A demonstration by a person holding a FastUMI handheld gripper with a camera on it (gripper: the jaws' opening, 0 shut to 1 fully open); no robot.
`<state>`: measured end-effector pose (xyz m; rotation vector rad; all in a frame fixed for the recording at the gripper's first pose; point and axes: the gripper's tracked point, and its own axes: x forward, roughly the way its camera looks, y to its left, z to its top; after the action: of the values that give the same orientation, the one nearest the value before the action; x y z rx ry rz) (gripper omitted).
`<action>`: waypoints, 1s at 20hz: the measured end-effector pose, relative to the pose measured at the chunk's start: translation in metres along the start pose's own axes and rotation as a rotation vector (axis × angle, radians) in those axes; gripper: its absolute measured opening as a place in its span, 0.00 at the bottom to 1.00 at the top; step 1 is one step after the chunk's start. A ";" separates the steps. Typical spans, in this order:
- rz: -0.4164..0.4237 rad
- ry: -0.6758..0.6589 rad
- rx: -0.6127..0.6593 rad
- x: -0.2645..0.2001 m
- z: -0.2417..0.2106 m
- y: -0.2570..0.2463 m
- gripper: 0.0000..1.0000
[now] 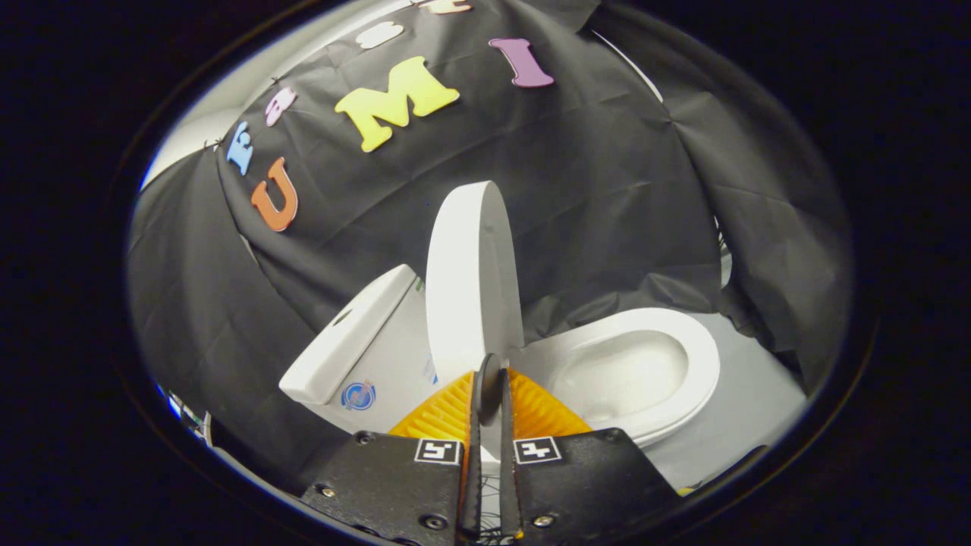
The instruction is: Open the toilet lid.
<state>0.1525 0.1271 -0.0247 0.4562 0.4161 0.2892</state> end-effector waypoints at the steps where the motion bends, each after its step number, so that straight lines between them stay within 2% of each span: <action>1: -0.003 -0.006 -0.013 0.001 0.000 0.004 0.13; 20: -0.064 -0.018 -0.259 0.021 -0.024 0.076 0.13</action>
<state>0.1467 0.2084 -0.0144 0.1919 0.3695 0.2725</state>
